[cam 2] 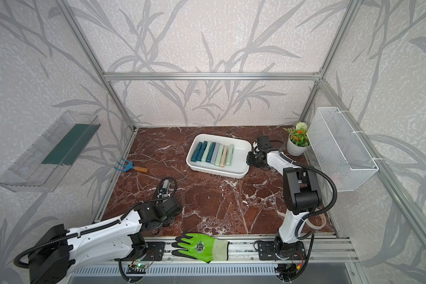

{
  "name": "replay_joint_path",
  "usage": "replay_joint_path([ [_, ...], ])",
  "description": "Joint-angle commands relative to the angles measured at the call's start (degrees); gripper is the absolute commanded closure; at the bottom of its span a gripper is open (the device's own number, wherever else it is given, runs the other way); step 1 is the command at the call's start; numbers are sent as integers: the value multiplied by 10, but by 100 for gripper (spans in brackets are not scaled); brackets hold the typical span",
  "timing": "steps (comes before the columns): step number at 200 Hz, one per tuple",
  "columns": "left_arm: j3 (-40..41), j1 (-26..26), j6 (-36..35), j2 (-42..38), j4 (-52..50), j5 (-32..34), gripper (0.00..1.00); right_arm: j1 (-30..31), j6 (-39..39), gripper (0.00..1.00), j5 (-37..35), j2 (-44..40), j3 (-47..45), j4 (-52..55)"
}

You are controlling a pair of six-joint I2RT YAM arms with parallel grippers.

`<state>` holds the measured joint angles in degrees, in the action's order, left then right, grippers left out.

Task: Put the pruning pliers into the storage box
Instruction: Pick up the pruning pliers from the center of the board, then place the pruning pliers in the storage box.

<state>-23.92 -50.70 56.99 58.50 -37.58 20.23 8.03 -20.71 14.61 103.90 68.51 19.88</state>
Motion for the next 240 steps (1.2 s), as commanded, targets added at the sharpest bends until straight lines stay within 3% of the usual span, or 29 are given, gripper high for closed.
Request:
replay_joint_path([
  [1,-3,-3,-3,15,8,8,77,-2,7,73,-10,4,0,24],
  [47,-68,-6,-53,27,-4,22,85,-3,7,73,-13,3,-1,24],
  [82,-208,-6,-163,94,-21,36,87,-4,6,74,-10,5,1,24],
  [94,-267,-6,-169,124,-43,62,87,-4,5,74,-9,4,0,21],
  [122,-404,-3,-309,204,-20,60,87,-4,-1,74,4,4,-2,14],
  [150,-549,27,-408,306,3,-21,87,-4,-11,74,15,-2,-11,3],
  [170,-632,59,-443,382,44,-96,87,-4,-22,74,14,-15,-22,-15],
  [186,-745,70,-470,469,33,-128,87,-4,-25,74,27,-10,-17,-16],
  [205,-887,77,-477,578,-2,-169,88,-4,-31,74,37,-4,-15,-20],
  [240,-1072,85,-446,739,-43,-208,88,-3,-44,74,46,-9,-15,-34],
])
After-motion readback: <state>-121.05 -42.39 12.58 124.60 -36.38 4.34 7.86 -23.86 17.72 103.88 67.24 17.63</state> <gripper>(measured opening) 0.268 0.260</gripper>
